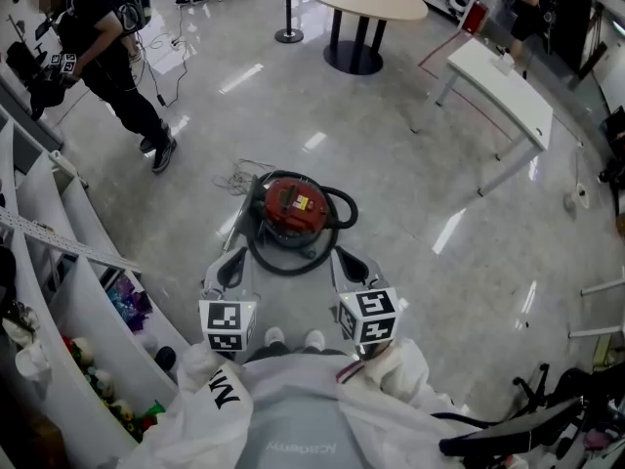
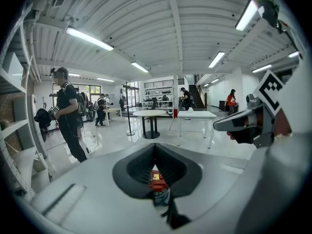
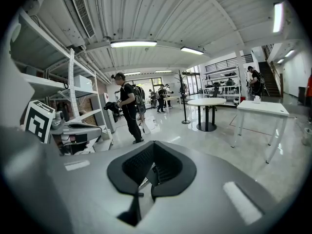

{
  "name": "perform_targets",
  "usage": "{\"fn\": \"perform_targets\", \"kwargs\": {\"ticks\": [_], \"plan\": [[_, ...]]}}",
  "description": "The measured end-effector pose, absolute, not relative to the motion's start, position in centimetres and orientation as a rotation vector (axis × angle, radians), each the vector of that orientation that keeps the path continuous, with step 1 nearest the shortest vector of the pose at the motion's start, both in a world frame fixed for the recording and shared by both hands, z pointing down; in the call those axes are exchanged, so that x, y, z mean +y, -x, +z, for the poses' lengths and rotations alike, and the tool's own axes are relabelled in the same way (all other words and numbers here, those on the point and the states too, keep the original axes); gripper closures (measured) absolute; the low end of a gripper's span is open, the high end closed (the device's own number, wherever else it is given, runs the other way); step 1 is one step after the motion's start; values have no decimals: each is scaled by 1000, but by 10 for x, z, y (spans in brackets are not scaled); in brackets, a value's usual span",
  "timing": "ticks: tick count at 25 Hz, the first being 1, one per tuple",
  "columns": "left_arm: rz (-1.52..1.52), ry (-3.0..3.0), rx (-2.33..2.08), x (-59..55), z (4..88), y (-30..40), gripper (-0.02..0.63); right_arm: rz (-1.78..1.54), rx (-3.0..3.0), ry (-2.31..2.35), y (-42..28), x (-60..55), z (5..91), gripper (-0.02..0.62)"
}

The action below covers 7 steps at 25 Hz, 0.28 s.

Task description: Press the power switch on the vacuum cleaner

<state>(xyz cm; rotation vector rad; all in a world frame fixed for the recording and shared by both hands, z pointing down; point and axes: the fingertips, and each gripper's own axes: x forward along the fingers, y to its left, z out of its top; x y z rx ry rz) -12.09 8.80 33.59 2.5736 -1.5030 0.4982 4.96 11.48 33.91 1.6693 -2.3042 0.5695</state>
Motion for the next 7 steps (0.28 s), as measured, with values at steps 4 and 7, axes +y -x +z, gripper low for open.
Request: {"fn": "perform_targets", "kwargs": {"ticks": [4, 7], "plan": [[500, -2572, -1501, 87, 336, 120, 606, 569, -2305, -1665, -50, 113, 339, 595], [501, -2571, -1499, 86, 336, 119, 606, 571, -2303, -1661, -50, 112, 340, 595]]}}
